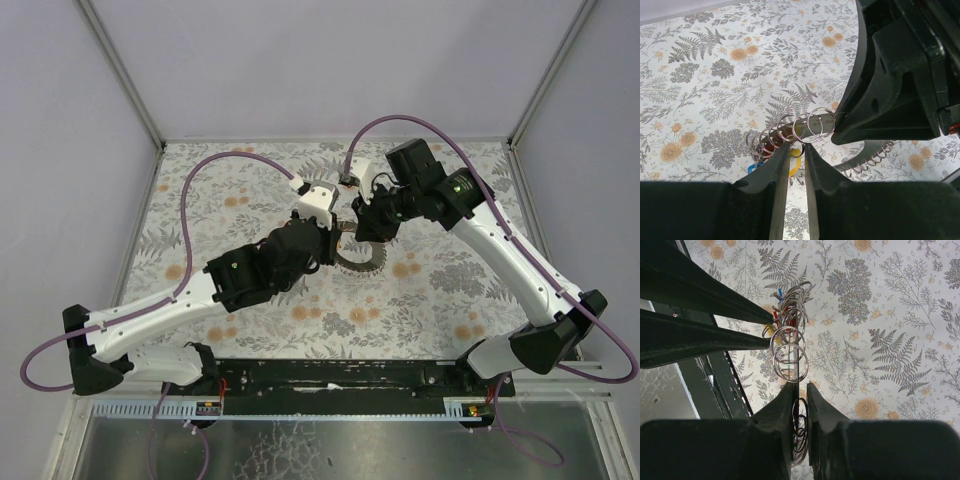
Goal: Remove the keys from the keyring
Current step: Pick up the key from the keyring.
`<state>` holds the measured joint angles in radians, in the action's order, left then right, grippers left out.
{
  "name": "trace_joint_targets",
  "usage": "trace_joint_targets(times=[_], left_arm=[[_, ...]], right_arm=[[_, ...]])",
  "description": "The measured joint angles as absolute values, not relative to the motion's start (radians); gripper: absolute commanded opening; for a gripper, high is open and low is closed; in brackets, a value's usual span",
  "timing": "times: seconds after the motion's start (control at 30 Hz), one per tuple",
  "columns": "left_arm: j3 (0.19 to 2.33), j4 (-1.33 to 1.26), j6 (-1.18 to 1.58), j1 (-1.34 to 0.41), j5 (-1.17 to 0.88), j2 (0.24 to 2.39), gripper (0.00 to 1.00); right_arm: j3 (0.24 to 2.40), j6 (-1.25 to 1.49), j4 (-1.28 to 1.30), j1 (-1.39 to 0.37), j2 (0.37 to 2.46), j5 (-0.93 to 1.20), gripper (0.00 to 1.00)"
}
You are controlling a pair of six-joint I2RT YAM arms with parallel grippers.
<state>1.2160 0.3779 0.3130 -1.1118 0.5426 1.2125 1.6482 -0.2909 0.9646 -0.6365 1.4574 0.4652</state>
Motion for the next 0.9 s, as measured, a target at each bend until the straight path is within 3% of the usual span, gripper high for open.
trace_joint_targets(times=[0.53,0.67,0.9], left_arm=[[1.216,0.380,0.292,-1.112,0.558,1.220,0.26],[1.216,0.379,0.287,-1.112,0.563,1.221,0.23],[1.216,0.371,0.267,-1.112,0.580,1.237,0.07]], right_arm=[[1.648,-0.287,0.965,-0.635,1.457,0.466,0.00],[1.648,-0.287,0.965,-0.635,1.457,0.466,0.00],[1.648,-0.284,0.965,-0.634,1.457,0.465,0.00]])
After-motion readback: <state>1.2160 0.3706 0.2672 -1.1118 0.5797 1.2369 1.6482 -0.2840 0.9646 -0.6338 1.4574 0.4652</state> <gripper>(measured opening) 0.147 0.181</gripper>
